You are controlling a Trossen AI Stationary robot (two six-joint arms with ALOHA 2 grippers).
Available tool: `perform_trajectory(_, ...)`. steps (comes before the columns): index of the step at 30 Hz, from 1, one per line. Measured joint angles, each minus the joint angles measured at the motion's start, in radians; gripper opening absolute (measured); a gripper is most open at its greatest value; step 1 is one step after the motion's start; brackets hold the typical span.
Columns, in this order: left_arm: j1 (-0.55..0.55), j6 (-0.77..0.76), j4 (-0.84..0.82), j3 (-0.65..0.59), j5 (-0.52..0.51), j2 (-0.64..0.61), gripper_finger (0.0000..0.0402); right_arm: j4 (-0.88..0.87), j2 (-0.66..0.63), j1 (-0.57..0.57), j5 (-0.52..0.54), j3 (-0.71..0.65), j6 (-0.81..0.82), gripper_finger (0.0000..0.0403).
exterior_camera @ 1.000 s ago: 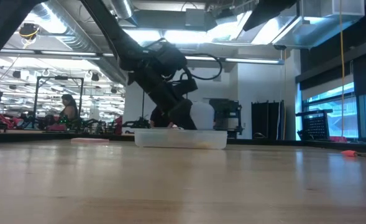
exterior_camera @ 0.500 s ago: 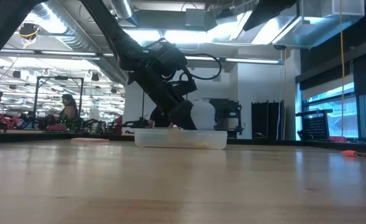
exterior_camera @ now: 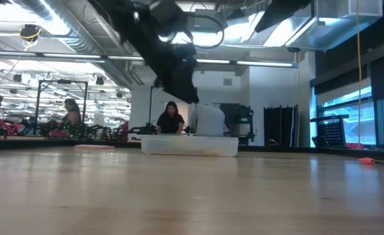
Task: Pack school essentials
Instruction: Put the top black pencil into the black supply box
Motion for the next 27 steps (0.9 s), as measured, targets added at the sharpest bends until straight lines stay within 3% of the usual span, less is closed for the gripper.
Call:
perform_trajectory(12,-0.247,-0.266,-0.339,0.0,0.001,-0.168,0.017,0.006,0.0,0.0,0.0,0.0,0.0,0.0091)
perform_trajectory(19,-0.397,-0.371,-0.398,0.0,-0.012,-0.183,0.017,0.012,0.0,0.0,0.0,0.0,0.0,0.0091)
perform_trajectory(27,-0.536,-0.49,-0.405,0.0,-0.208,-0.198,0.0169,0.035,0.0,0.0,-0.007,0.001,0.017,0.0091)
